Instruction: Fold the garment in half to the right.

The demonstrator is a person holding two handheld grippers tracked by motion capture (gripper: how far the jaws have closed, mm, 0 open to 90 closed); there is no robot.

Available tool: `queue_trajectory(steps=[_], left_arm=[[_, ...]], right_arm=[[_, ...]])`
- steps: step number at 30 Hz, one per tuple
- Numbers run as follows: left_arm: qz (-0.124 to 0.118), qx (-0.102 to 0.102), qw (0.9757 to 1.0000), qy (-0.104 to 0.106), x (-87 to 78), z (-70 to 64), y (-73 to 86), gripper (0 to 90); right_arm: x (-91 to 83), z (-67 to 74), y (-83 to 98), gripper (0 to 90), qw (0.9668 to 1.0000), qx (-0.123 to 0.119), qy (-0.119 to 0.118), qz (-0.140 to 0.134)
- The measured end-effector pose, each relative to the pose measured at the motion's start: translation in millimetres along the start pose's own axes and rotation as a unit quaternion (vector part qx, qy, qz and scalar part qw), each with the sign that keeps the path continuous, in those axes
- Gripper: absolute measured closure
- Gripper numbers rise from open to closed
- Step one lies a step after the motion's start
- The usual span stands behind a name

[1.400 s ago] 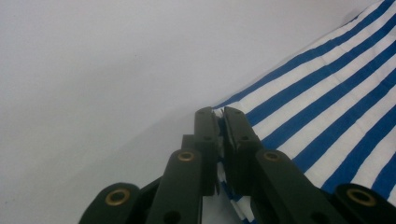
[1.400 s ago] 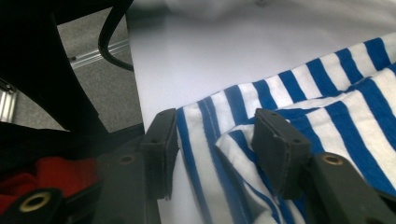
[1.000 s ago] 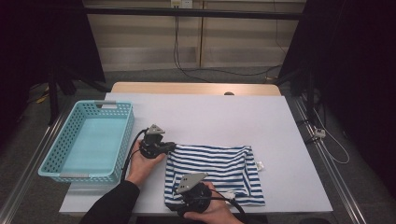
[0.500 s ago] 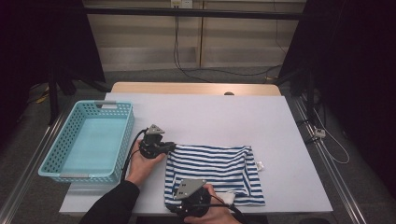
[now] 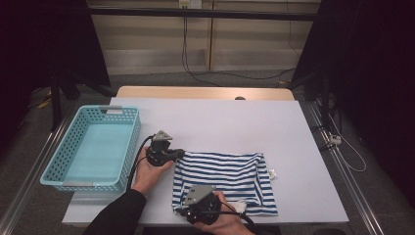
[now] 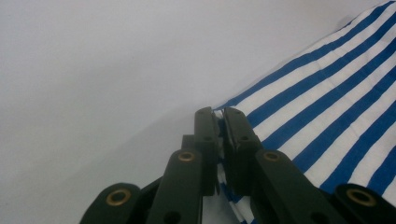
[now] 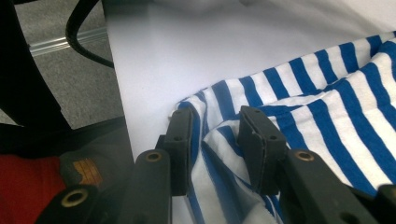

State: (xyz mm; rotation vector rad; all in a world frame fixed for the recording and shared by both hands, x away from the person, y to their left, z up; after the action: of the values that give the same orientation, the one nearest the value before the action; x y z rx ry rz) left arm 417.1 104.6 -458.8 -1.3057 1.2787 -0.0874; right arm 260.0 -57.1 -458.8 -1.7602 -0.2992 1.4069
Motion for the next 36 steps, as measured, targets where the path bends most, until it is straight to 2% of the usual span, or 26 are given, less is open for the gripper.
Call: queue_trajectory(steps=[2, 4, 5, 6, 7, 8, 9, 11, 12, 14, 15, 16, 17, 18, 19, 21, 25, 28, 30, 34, 36], left_arm=[[-0.003, 0.008, 0.9999, 0.006, 0.4, 0.4, -0.6, 85.0], [-0.004, 0.005, 0.9999, 0.009, 0.1, 0.5, -0.9, 85.3], [-0.006, -0.004, 1.0000, 0.006, -0.2, -0.3, -0.9, 85.4], [-0.007, -0.002, 0.9999, 0.014, -0.6, 0.1, -1.2, 85.5], [-0.005, 0.002, 0.9999, 0.010, -1.7, 0.9, -1.6, 85.6], [-0.012, -0.002, 0.9998, 0.014, -1.7, 0.7, -1.9, 85.7], [-0.011, -0.016, 0.9996, 0.022, -1.9, -0.5, -1.6, 85.7], [-0.017, 0.000, 0.9996, 0.022, -2.8, 2.9, -3.1, 85.7], [-0.018, -0.016, 0.9993, 0.028, -2.2, 1.9, -2.9, 85.8], [-0.017, -0.022, 0.9991, 0.033, -2.6, 1.6, -3.0, 85.9], [-0.019, -0.009, 0.9993, 0.032, -3.7, 3.3, -4.4, 85.9], [-0.017, -0.018, 0.9989, 0.040, -4.1, 1.9, -4.9, 86.0], [-0.022, -0.010, 0.9990, 0.038, -5.0, 2.6, -6.3, 86.1], [-0.029, -0.016, 0.9987, 0.038, -5.6, 0.2, -7.4, 86.1], [-0.034, -0.011, 0.9987, 0.038, -7.0, -1.5, -9.3, 86.1], [-0.031, -0.009, 0.9988, 0.035, -9.4, -4.1, -12.1, 86.1], [-0.041, -0.006, 0.9983, 0.042, -13.0, -6.4, -16.3, 86.3], [-0.047, -0.020, 0.9976, 0.047, -15.8, -4.1, -18.0, 86.3], [-0.058, -0.028, 0.9968, 0.047, -18.2, -3.0, -19.2, 86.3], [-0.068, -0.029, 0.9961, 0.049, -24.4, -1.2, -24.0, 86.3], [-0.071, -0.037, 0.9954, 0.053, -26.7, -1.9, -25.8, 86.3]], right_arm=[[0.0, -1.6, -0.2, 70.4, 1.0000, -0.009, 0.003, 0.001], [-0.1, -3.2, 0.2, 78.4, 1.0000, -0.003, 0.008, 0.000], [-0.6, -4.6, 0.5, 81.9, 0.9999, 0.001, 0.013, -0.001], [-1.0, -6.5, 0.8, 83.1, 0.9999, 0.011, 0.008, -0.001], [-1.1, -7.9, 0.5, 83.7, 0.9999, 0.012, 0.001, -0.003], [-1.2, -8.1, 0.3, 83.9, 0.9999, 0.010, 0.003, -0.003], [-1.7, -7.5, 0.0, 84.1, 1.0000, 0.004, 0.005, 0.001], [-2.4, -6.8, -1.0, 84.6, 1.0000, 0.004, 0.004, 0.002], [-2.8, -7.2, -1.2, 84.7, 1.0000, 0.008, 0.002, 0.003], [-3.4, -9.7, -0.5, 84.7, 0.9999, 0.009, -0.008, -0.003], [-4.3, -10.0, -0.8, 84.7, 0.9999, 0.013, -0.008, -0.002], [-5.1, -10.9, -0.9, 84.7, 0.9999, 0.011, -0.007, -0.008], [-6.3, -11.2, -1.3, 84.7, 0.9998, 0.014, -0.006, -0.012], [-7.6, -12.3, -1.5, 84.7, 0.9997, 0.012, -0.011, -0.018], [-9.6, -12.2, -1.9, 84.7, 0.9995, 0.019, -0.015, -0.018], [-12.0, -13.0, -2.4, 84.7, 0.9994, 0.025, -0.011, -0.023], [-16.4, -13.7, -3.7, 84.6, 0.9985, 0.038, -0.021, -0.033], [-18.4, -14.9, -5.4, 84.6, 0.9986, 0.030, -0.021, -0.039], [-21.5, -15.5, -6.7, 84.7, 0.9977, 0.039, -0.027, -0.047], [-26.4, -18.1, -9.2, 84.6, 0.9968, 0.042, -0.031, -0.060], [-27.7, -19.4, -10.2, 84.6, 0.9963, 0.046, -0.030, -0.066]])
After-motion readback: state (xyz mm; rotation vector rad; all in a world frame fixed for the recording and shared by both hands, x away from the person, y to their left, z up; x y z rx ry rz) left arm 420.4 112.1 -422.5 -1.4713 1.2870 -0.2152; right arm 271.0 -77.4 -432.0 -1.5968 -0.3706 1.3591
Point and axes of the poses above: each handheld gripper's, and its own axes: x roughly forward along the jaws, y roughly out of its underside, z roughly to its left, the point moved 1 cm from there along x, roughly forward along the jaws, and after that the axes turned 2 degrees about y, right-handed, at the moved point
